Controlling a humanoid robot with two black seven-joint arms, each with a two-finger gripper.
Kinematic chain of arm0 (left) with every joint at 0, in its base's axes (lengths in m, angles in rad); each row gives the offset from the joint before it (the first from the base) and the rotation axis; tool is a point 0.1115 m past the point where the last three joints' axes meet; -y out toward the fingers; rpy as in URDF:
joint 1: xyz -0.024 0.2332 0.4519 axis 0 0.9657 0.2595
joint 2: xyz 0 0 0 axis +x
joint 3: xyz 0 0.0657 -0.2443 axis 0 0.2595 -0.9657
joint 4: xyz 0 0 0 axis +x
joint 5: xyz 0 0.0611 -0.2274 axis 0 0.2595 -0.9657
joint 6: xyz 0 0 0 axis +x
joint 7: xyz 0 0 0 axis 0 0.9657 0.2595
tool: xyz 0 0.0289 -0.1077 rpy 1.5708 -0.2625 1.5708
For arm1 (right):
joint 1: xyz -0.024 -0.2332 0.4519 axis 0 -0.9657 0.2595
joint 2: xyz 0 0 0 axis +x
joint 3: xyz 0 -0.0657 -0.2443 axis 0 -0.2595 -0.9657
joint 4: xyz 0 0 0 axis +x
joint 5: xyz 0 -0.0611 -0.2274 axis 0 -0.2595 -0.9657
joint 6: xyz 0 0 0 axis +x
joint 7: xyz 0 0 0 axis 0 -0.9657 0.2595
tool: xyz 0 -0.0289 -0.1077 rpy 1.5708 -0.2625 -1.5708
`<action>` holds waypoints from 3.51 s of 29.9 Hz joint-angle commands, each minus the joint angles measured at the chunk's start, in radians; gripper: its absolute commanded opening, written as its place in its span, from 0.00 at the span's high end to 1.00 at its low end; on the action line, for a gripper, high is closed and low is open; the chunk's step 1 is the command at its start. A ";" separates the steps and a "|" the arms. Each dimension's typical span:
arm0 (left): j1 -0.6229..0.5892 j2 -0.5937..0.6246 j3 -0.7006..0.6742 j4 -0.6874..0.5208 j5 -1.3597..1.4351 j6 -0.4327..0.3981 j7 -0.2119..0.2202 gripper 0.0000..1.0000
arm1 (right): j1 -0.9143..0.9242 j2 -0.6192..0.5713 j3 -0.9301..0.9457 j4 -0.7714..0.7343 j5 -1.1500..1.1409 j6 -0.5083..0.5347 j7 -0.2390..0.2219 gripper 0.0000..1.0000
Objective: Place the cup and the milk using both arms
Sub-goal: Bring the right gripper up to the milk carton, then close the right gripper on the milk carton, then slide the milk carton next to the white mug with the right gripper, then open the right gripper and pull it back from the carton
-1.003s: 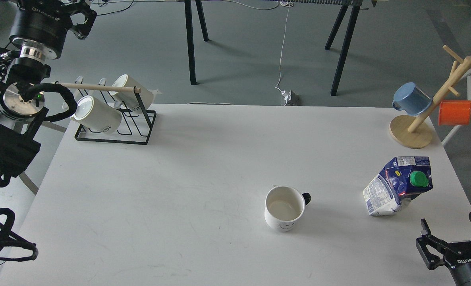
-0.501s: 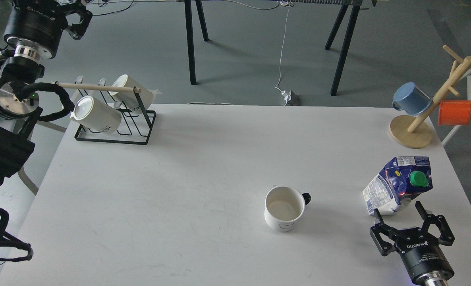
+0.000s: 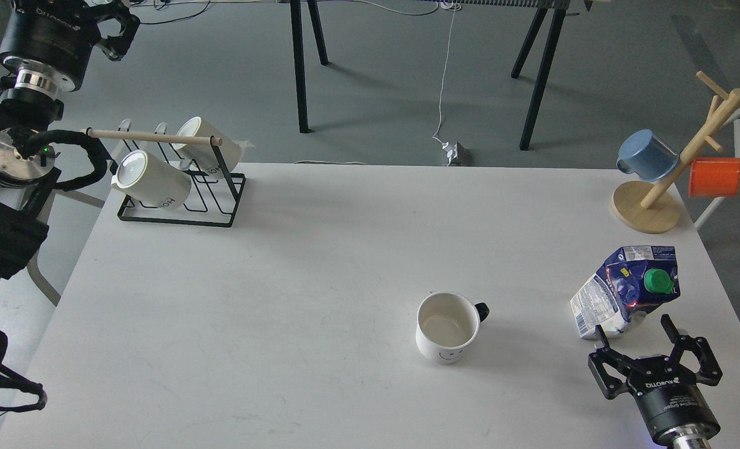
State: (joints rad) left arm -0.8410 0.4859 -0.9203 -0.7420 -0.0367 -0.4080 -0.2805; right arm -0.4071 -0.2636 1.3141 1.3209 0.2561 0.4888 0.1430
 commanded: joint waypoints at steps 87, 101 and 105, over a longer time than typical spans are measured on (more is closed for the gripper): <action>-0.009 0.022 0.066 -0.010 0.067 0.024 -0.011 0.00 | 0.119 0.247 -0.170 -0.049 -0.282 0.000 0.017 0.09; -0.003 0.023 0.061 -0.010 0.066 0.024 -0.013 0.00 | 0.044 0.244 -0.167 -0.009 -0.270 0.000 0.029 0.02; -0.004 0.023 0.061 -0.010 0.066 0.024 -0.013 0.00 | 0.018 0.239 -0.167 -0.008 -0.271 0.000 0.027 0.02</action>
State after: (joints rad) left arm -0.8442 0.5095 -0.8601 -0.7516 0.0294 -0.3834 -0.2930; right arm -0.3696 -0.0216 1.1479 1.3111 -0.0141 0.4886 0.1713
